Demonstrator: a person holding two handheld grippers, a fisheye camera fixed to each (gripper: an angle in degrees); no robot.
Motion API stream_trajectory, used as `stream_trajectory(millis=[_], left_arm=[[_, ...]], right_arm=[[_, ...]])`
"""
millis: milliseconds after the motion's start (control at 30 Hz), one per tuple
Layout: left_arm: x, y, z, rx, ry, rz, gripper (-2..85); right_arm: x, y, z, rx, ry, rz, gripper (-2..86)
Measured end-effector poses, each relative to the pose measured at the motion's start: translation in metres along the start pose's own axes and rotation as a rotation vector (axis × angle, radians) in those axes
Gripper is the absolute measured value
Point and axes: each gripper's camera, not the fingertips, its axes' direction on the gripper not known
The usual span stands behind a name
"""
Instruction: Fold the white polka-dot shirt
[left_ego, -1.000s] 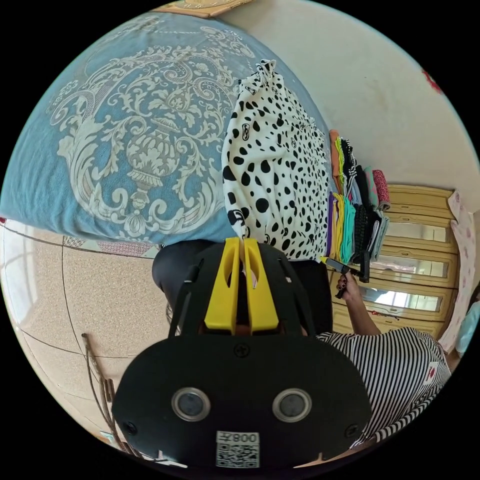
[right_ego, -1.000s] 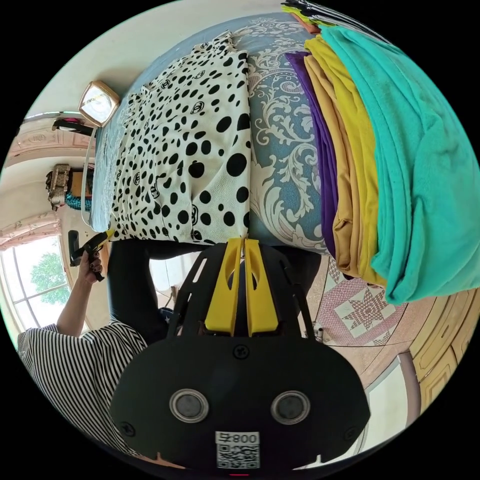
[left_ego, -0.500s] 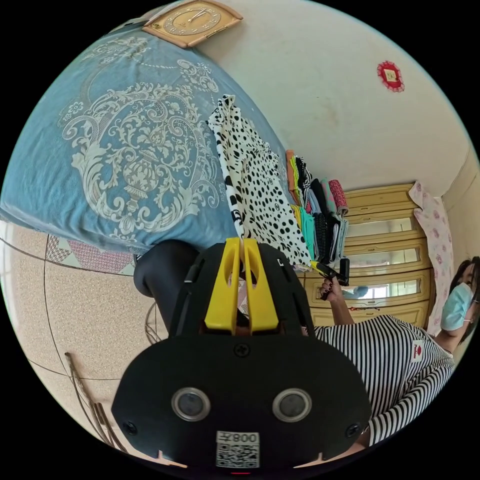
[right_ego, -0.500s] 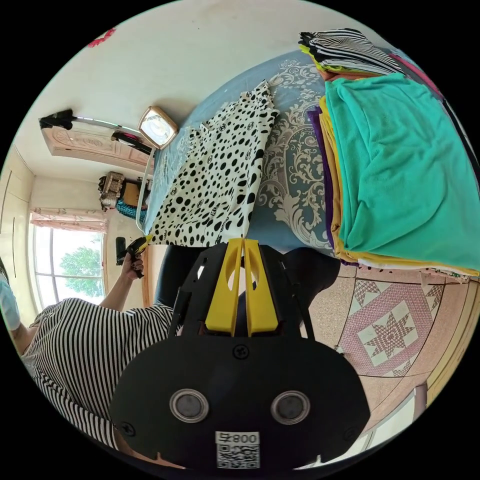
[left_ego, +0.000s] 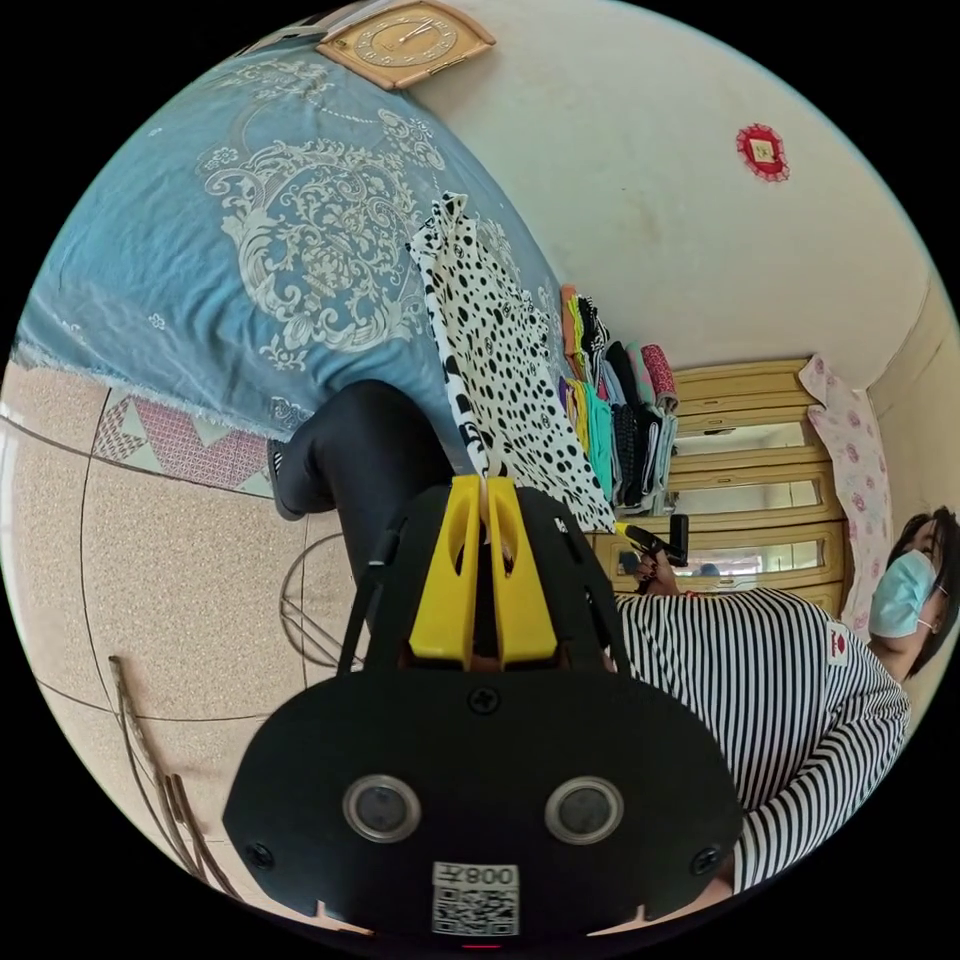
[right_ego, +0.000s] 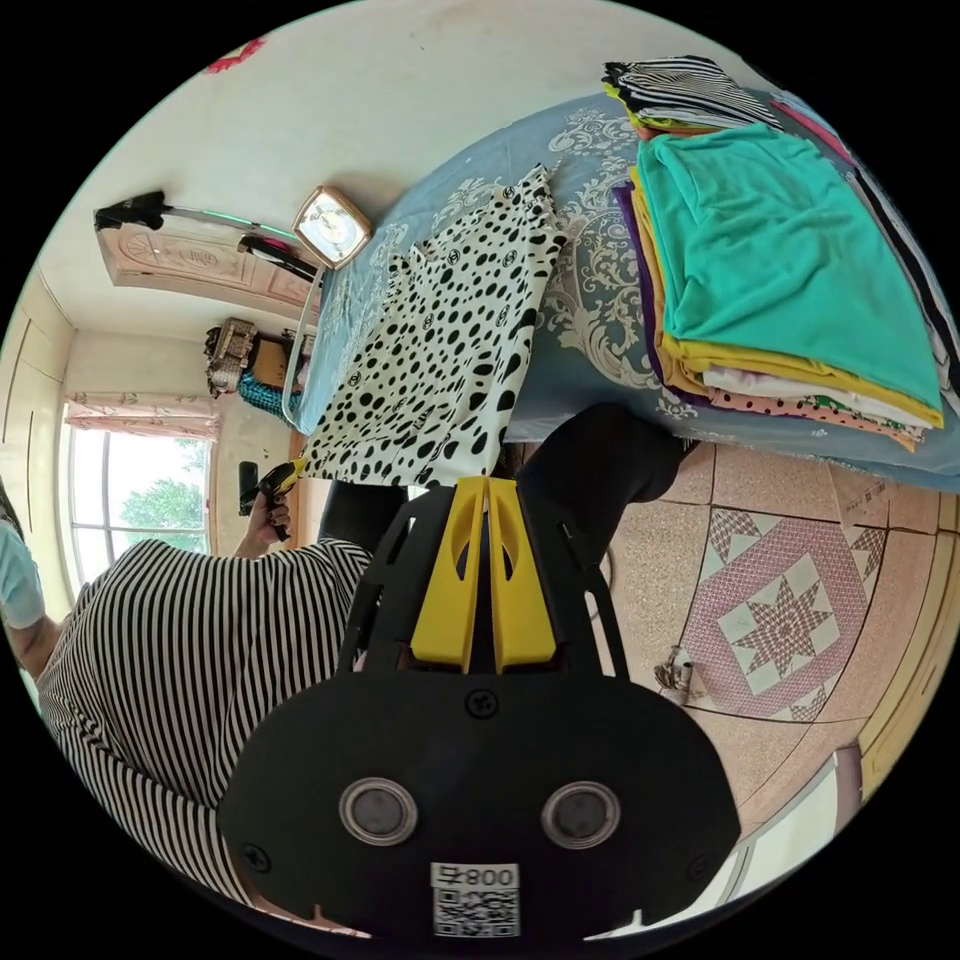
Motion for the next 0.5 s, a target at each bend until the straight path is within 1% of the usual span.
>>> stream_trajectory(millis=[200, 500], left_arm=[[-0.017, -0.002, 0.011, 0.019, 0.033, -0.030, 1.0], [-0.021, -0.060, 0.026, 0.077, 0.073, -0.009, 1.1]], right_arm=[[0.020, 0.003, 0.002, 0.022, -0.037, 0.036, 0.1], [0.021, -0.052, -0.021, 0.102, -0.046, -0.009, 0.1]])
